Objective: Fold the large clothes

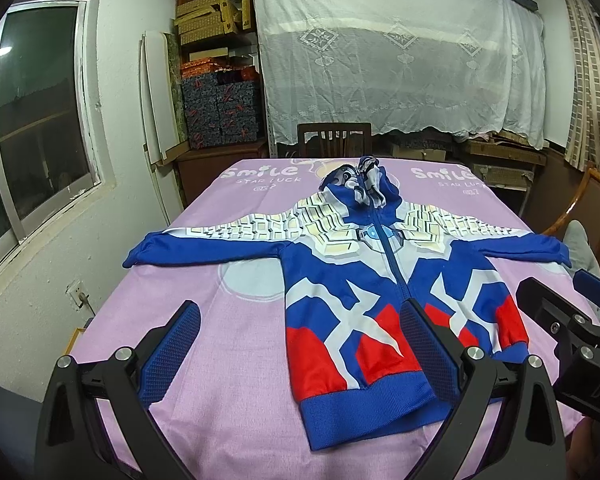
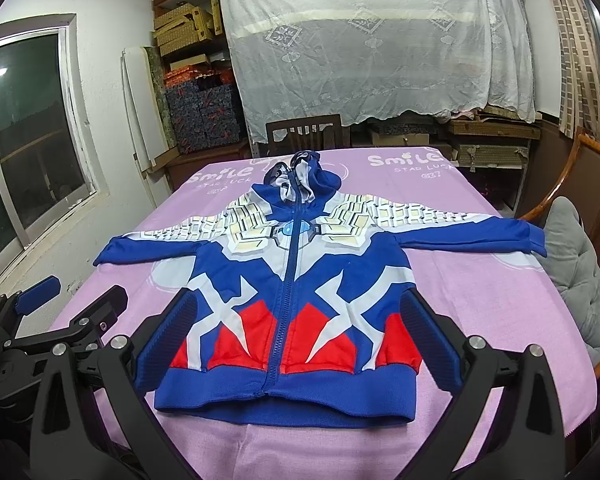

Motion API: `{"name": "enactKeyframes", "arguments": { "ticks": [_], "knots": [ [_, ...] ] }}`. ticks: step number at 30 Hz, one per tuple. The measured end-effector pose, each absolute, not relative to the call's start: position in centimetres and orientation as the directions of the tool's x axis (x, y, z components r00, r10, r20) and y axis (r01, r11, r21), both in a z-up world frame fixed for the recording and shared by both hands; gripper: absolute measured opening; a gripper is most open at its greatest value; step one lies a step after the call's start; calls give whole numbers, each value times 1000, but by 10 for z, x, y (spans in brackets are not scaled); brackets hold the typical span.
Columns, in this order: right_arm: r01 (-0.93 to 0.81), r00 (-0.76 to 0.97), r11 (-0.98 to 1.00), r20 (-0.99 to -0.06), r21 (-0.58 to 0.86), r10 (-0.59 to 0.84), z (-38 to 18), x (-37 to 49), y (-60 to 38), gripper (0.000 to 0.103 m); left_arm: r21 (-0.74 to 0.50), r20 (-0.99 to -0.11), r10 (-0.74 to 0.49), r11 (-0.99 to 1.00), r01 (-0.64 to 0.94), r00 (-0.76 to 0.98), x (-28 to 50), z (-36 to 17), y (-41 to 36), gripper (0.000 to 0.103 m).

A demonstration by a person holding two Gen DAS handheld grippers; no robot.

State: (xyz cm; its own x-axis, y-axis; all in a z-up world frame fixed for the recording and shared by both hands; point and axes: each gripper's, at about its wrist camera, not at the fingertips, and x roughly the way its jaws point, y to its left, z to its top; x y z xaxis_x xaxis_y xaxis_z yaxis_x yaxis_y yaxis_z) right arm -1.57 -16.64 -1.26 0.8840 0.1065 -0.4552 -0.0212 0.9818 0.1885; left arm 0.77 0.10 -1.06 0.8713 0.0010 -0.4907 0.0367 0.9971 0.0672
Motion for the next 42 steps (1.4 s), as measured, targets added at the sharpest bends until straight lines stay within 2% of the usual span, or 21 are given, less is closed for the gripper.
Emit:
{"name": "enactKeyframes", "arguments": {
  "ticks": [8, 21, 33, 37, 42],
  "knots": [
    [-21, 883, 982, -457, 190, 108, -15, -15, -166, 99, 68, -487, 1, 997, 37, 873, 8, -11, 0, 100],
    [-7, 862, 979, -494, 206, 110, -27, 0, -175, 99, 132, -433, 26, 991, 34, 901, 21, -17, -6, 100],
    [12, 820, 967, -555, 255, 136, -44, 33, -198, 99, 126, -531, -2, 989, 81, 848, 64, -35, -6, 100],
    [44, 832, 940, -534, 338, 153, -47, 43, -244, 99, 143, -616, -19, 980, 136, 787, 104, -35, -4, 100],
    [214, 833, 789, -529, 576, 160, -73, 50, -358, 99, 207, -649, -1, 962, 178, 761, 154, -42, -30, 100]
  ]
}}
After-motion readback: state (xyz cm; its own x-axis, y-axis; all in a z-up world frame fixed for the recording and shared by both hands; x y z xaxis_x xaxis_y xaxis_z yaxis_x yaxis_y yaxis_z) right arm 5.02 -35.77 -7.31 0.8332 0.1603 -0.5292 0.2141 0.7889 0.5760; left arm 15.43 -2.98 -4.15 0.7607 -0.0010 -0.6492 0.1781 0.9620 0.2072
